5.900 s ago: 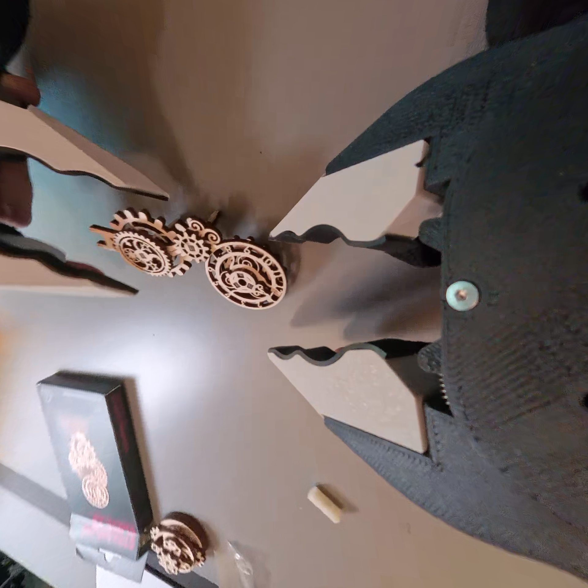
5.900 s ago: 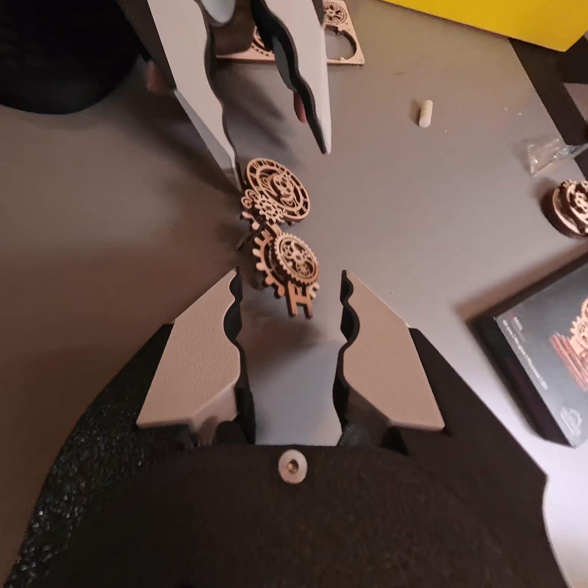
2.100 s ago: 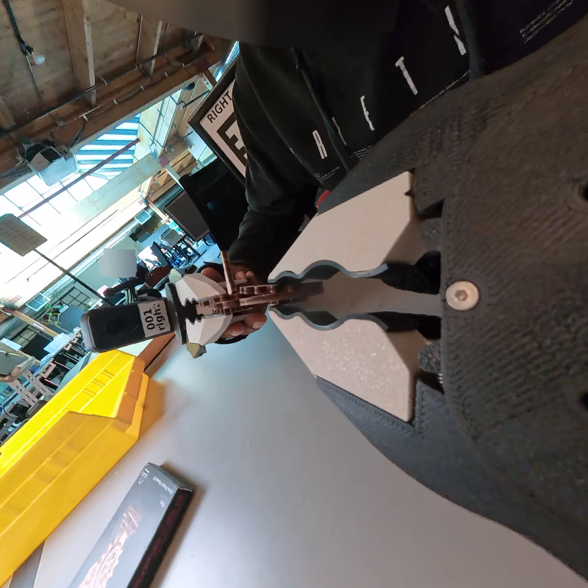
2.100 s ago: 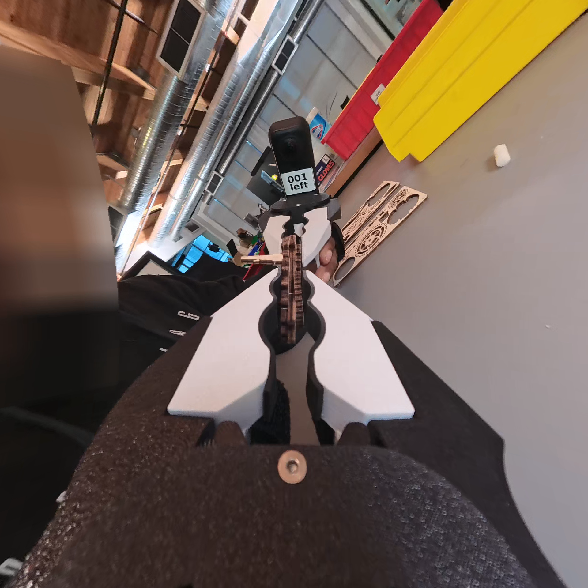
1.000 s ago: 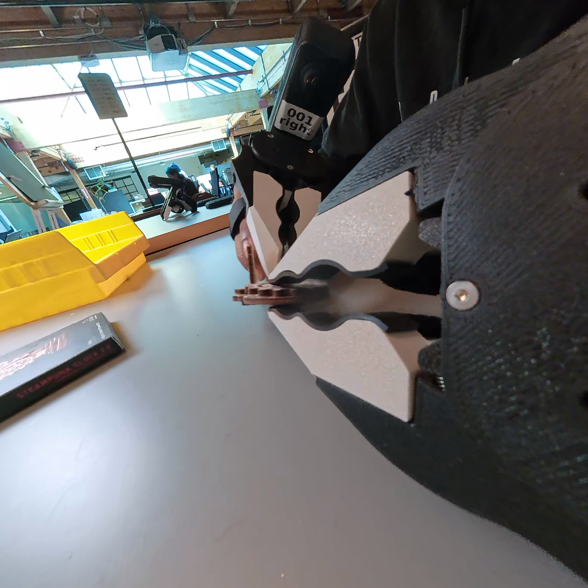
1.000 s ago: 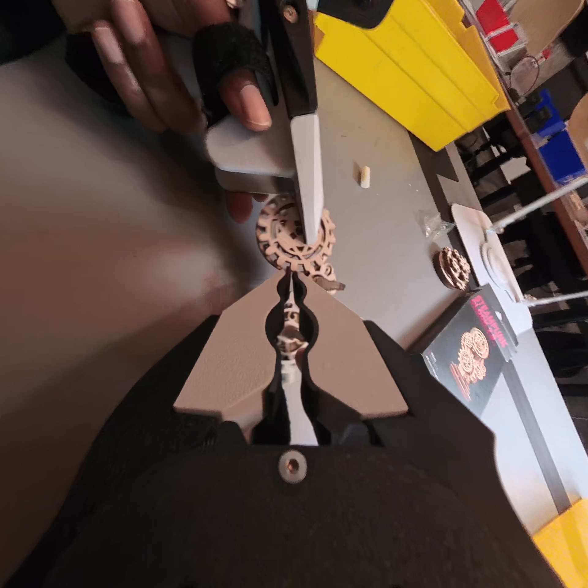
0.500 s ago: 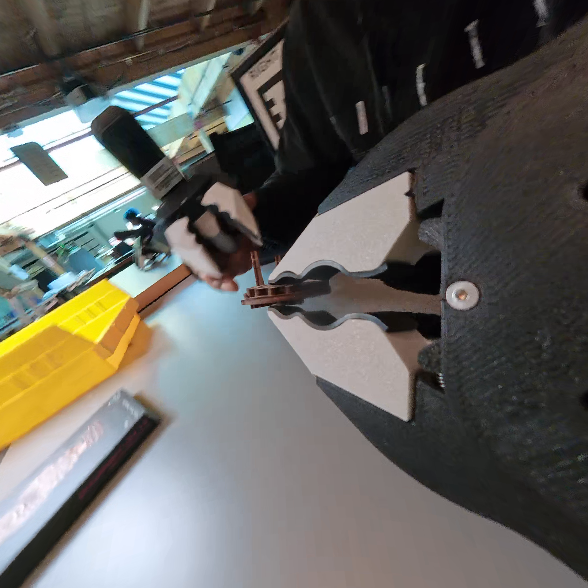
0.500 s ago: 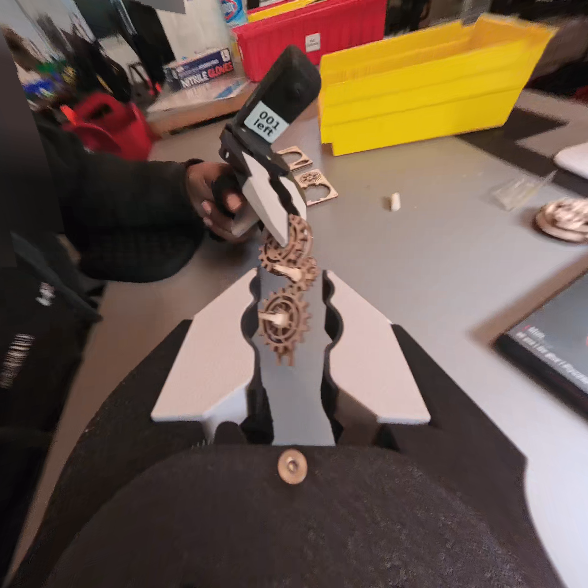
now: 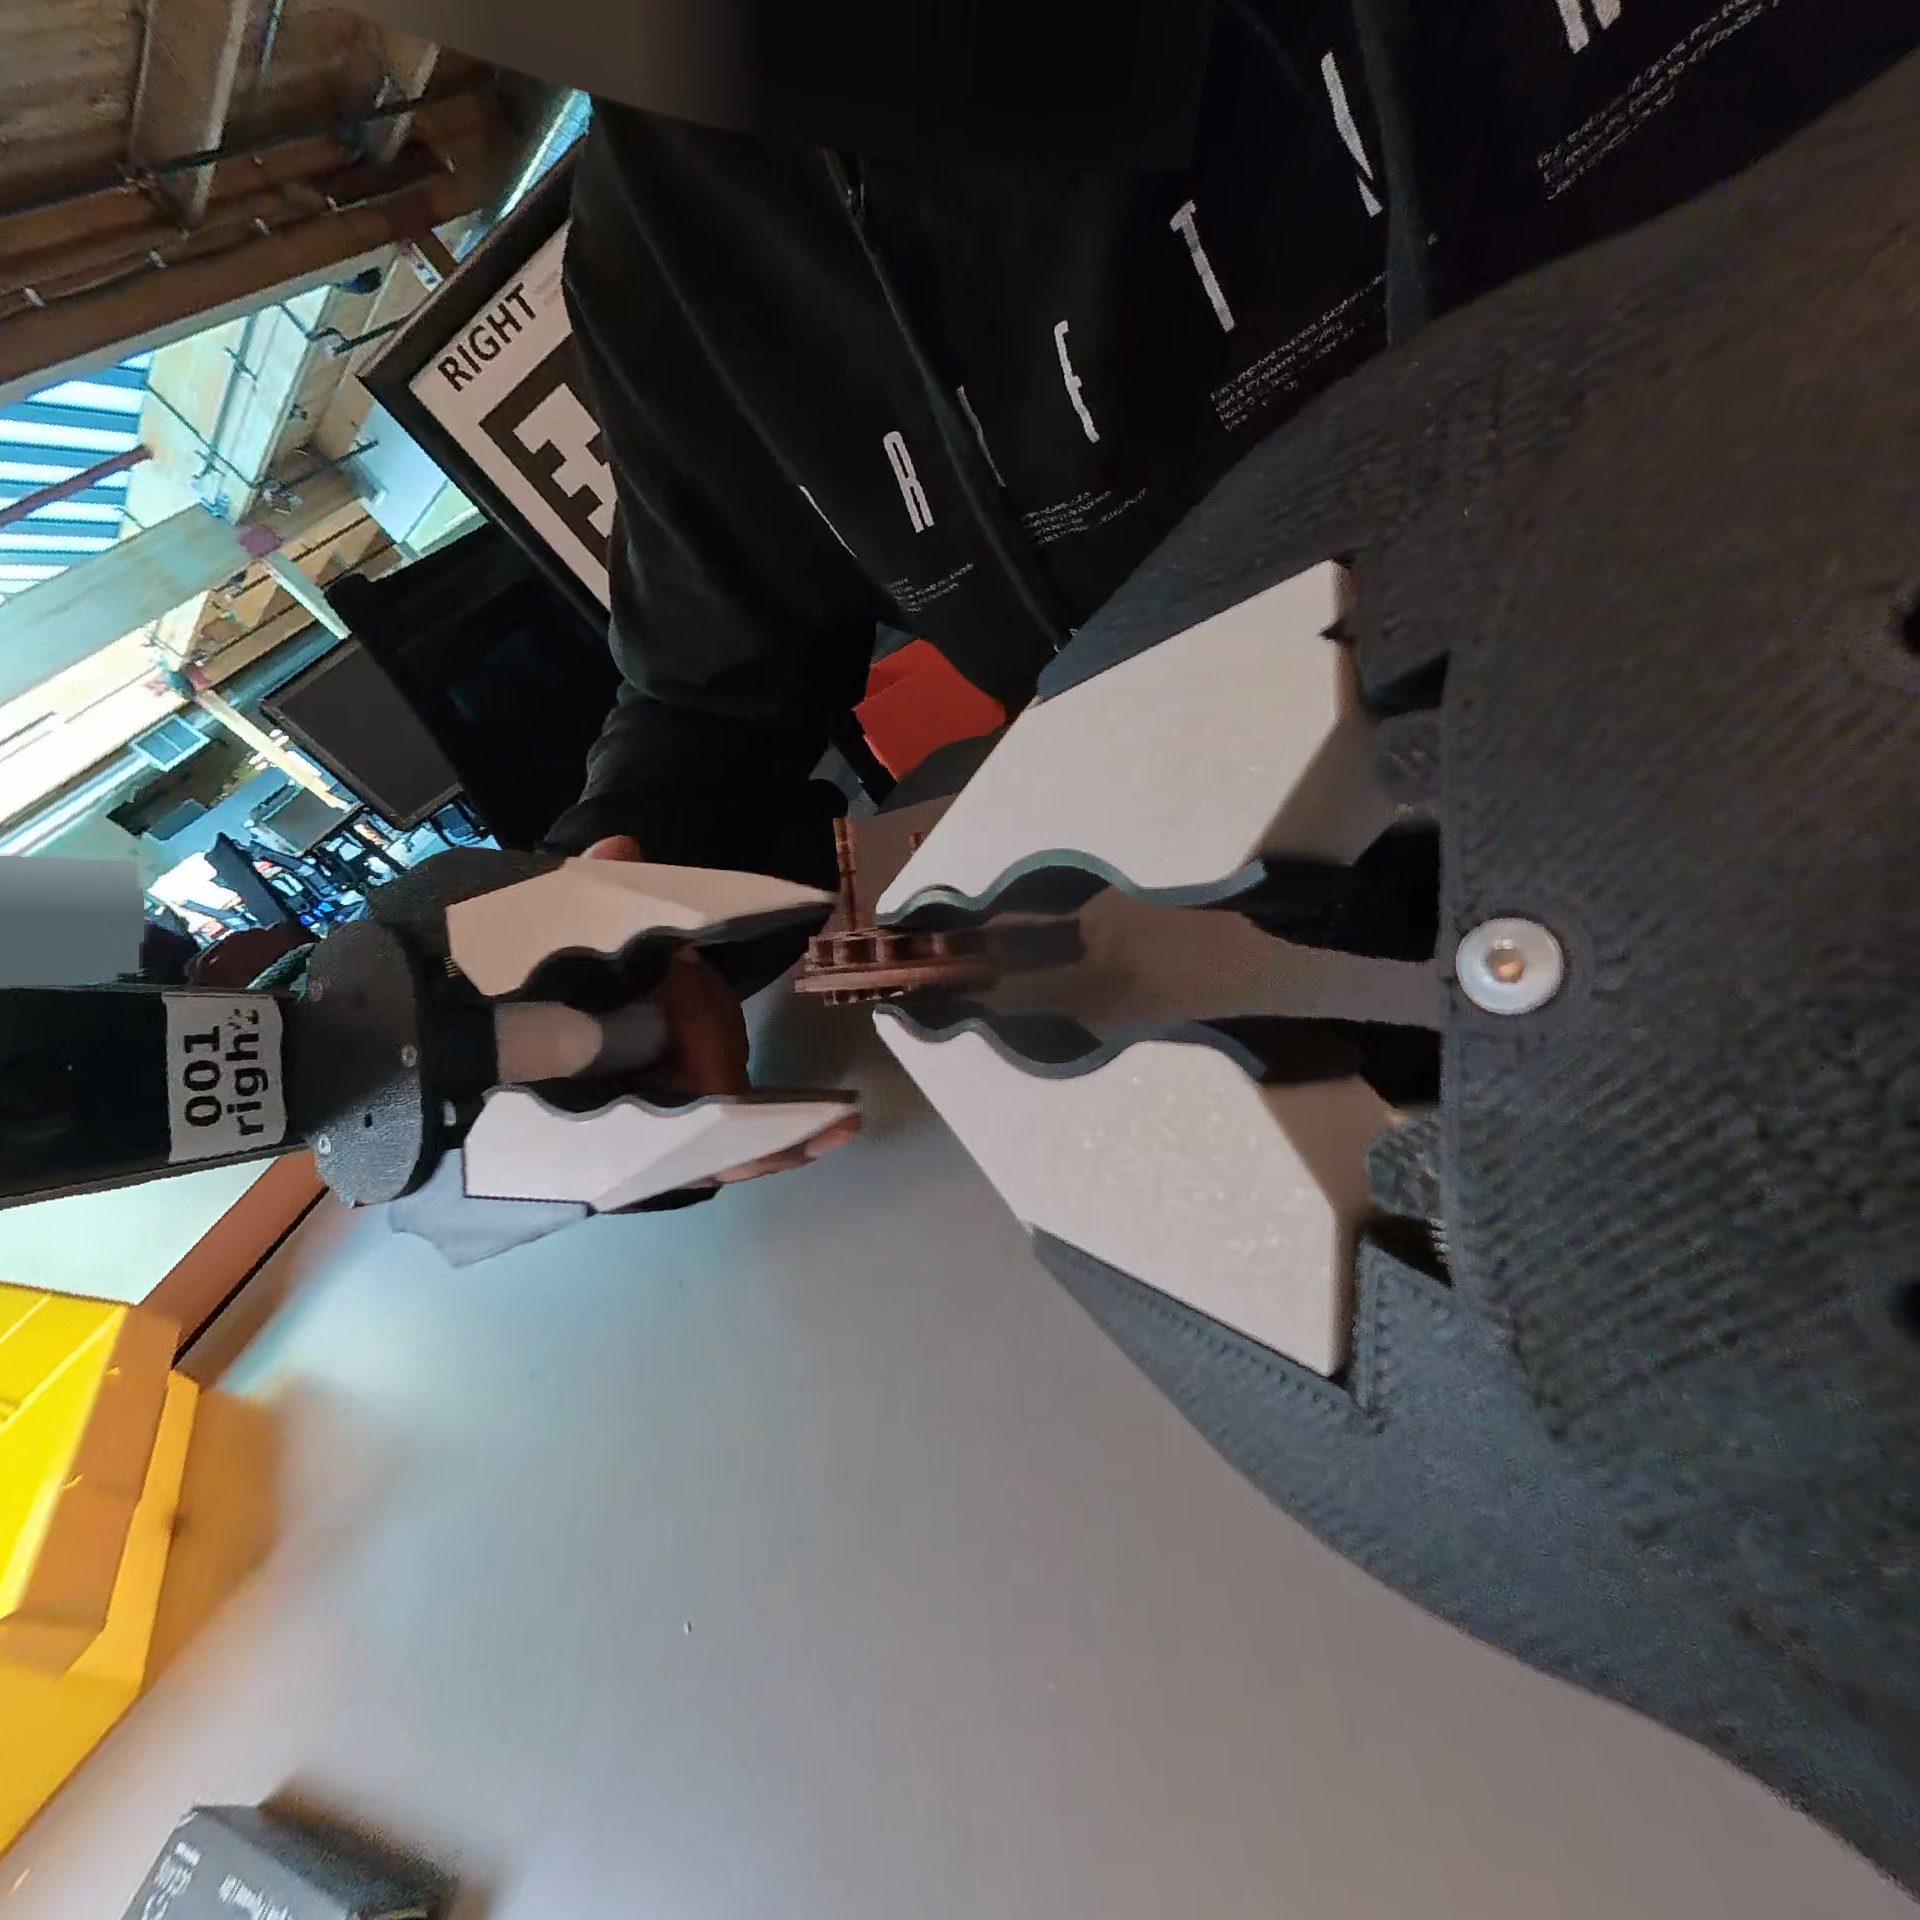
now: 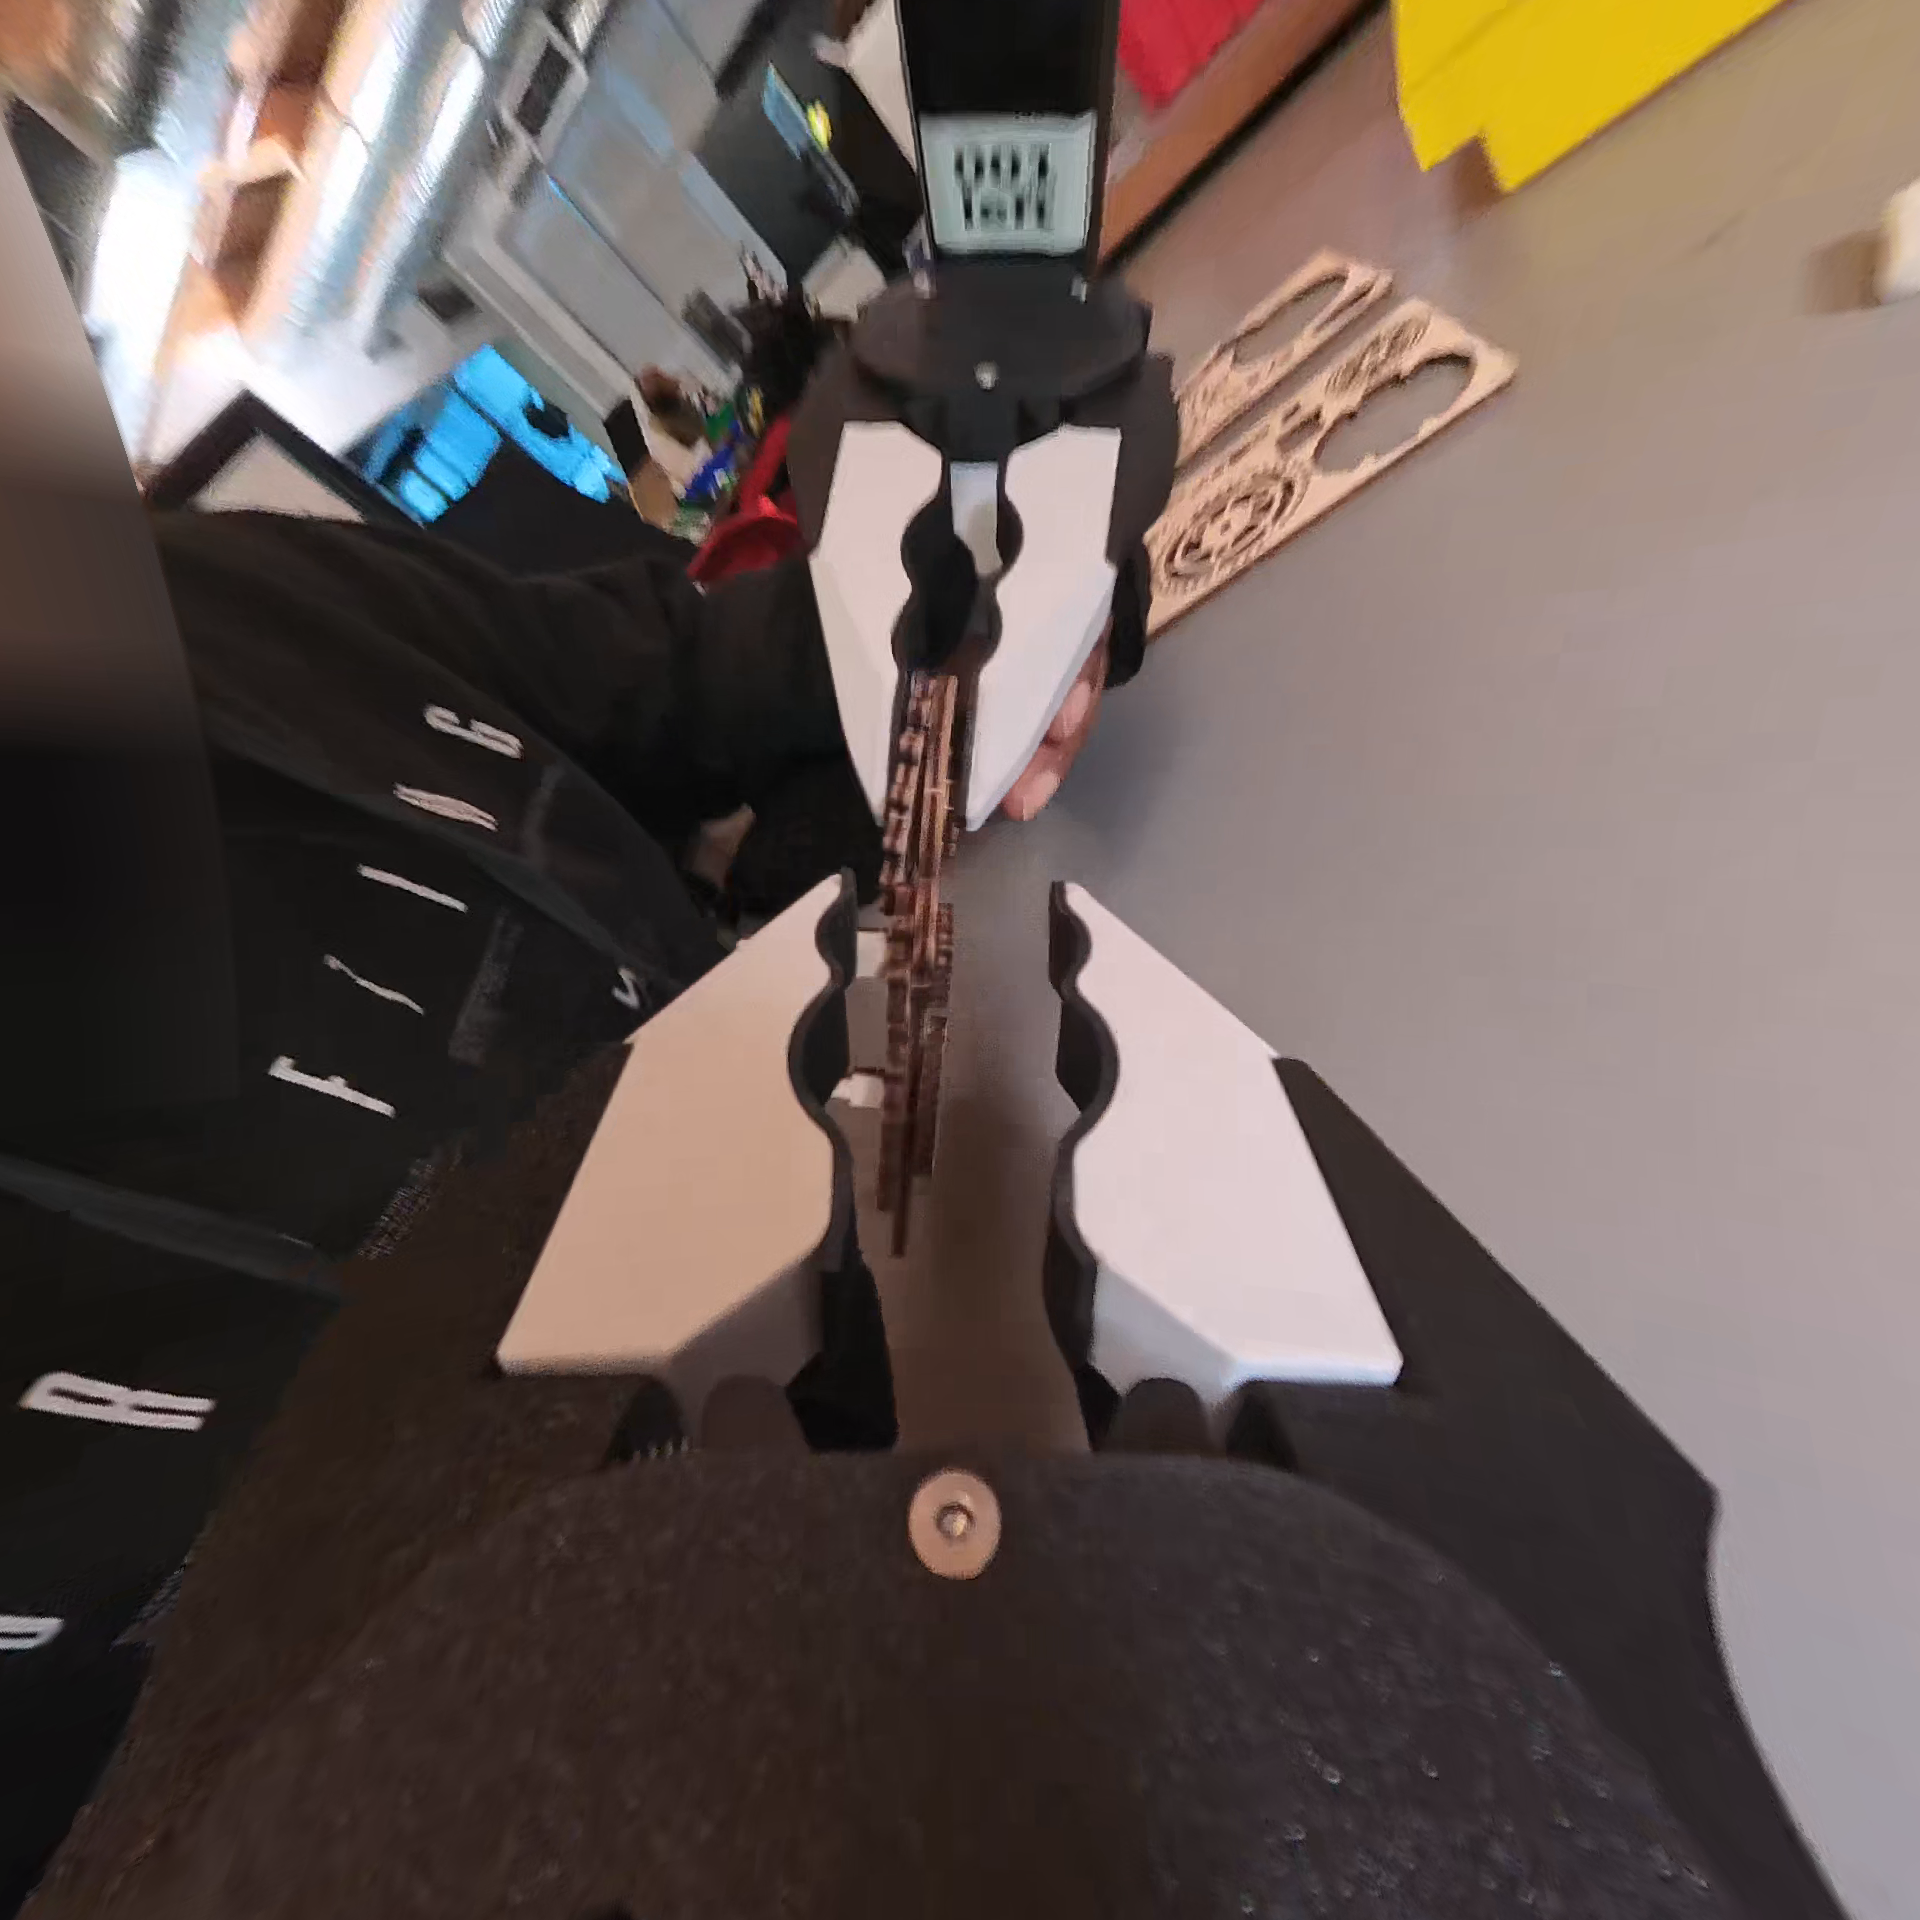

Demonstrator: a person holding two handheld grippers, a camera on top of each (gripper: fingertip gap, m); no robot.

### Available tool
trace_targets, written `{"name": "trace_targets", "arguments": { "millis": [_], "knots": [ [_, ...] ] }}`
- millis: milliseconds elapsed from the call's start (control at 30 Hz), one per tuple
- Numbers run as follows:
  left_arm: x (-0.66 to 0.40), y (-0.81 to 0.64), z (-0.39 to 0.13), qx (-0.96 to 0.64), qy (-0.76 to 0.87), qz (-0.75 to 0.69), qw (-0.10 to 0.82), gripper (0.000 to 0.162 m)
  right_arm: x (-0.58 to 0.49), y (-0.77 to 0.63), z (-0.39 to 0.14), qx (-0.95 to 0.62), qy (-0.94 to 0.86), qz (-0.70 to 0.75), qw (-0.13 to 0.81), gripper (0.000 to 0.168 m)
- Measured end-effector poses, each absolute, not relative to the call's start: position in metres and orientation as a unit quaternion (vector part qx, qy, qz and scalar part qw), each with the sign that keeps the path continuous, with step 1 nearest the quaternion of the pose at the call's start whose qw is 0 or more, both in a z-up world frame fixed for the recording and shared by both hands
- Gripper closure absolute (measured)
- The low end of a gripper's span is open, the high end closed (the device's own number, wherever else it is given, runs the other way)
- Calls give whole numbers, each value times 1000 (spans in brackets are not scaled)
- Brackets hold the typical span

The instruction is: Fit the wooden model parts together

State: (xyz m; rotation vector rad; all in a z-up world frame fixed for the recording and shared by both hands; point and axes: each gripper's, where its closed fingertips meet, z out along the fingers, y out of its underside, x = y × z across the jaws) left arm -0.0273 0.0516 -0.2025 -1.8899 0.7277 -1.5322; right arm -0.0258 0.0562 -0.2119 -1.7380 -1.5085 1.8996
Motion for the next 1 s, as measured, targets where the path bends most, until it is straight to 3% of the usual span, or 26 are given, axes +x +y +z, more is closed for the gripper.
{"name": "trace_targets", "arguments": {
  "millis": [100, 200, 267, 333, 600, 667, 733, 1000],
  "knots": [
    [-25, 54, -204, -716, 264, -576, 295, 151, -33, 38, -221, -579, -526, 620, 63, 154],
    [-31, 63, -200, -711, 226, -589, 311, 150, -39, 43, -217, -584, -491, 643, 66, 155],
    [-37, 68, -198, -710, 206, -588, 328, 130, -40, 52, -209, -584, -452, 671, 71, 155],
    [-39, 70, -194, -705, 197, -591, 339, 122, -41, 63, -201, -587, -410, 693, 77, 155],
    [-36, 73, -196, -718, 183, -573, 350, 154, -44, 73, -194, -587, -375, 711, 95, 149],
    [-38, 73, -201, -724, 178, -575, 337, 154, -43, 79, -190, -583, -363, 720, 102, 148],
    [-38, 72, -201, -722, 167, -590, 321, 155, -43, 78, -198, -592, -381, 702, 107, 160],
    [-41, 79, -201, -708, 124, -619, 316, 155, -48, 84, -198, -604, -378, 686, 146, 161]
  ]
}}
